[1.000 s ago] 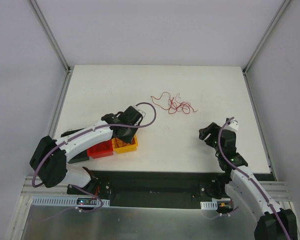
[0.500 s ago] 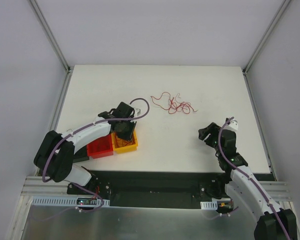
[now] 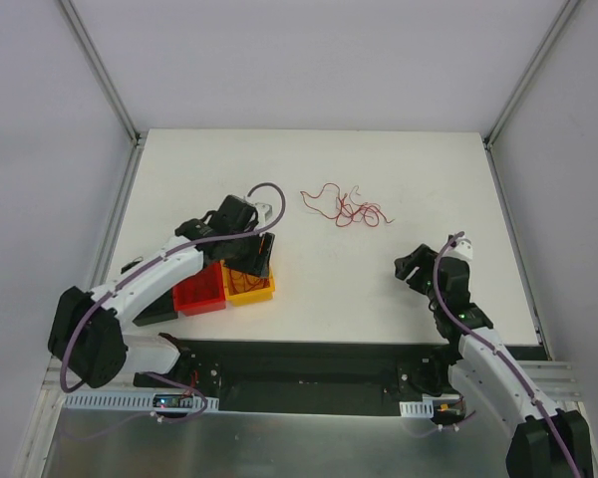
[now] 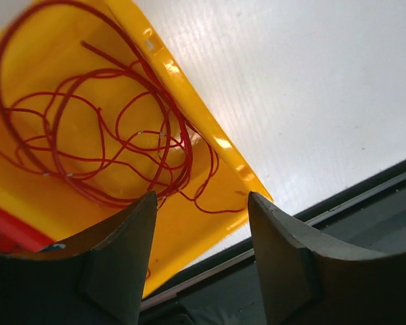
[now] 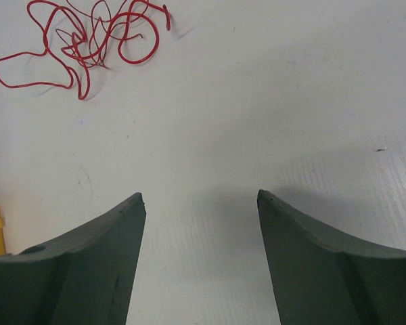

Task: Untangle the cables

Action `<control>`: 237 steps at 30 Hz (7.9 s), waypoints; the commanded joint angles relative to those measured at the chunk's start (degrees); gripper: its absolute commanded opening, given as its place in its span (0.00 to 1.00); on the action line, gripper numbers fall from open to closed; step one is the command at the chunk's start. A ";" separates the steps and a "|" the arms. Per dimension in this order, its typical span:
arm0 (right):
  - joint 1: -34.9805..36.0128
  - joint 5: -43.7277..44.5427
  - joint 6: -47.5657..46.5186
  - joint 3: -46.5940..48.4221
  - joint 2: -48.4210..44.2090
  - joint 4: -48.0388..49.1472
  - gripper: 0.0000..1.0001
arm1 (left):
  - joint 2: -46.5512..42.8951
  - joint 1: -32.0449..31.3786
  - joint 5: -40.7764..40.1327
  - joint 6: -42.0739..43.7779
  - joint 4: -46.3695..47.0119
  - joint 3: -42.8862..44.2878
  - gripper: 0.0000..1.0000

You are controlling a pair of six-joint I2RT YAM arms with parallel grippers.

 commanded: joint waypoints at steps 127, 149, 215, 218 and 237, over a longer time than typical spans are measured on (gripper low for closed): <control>20.26 -28.58 22.59 38.71 24.54 8.22 0.00 | -0.51 -2.43 41.30 -4.92 47.40 4.20 0.71; 8.05 -9.95 5.73 35.47 21.90 -17.44 0.76 | -5.08 -2.60 32.16 2.73 37.38 6.04 0.00; -29.49 1.22 -12.02 63.21 58.63 -21.37 0.00 | -25.21 -2.60 -18.49 17.07 11.80 51.84 0.00; -27.56 0.08 -13.08 62.79 57.24 -21.92 0.00 | -21.35 -2.51 -12.25 11.54 12.94 51.04 0.00; -24.04 -8.63 -8.77 42.67 37.29 -22.88 0.07 | -7.01 -2.60 5.10 0.35 20.06 41.21 0.00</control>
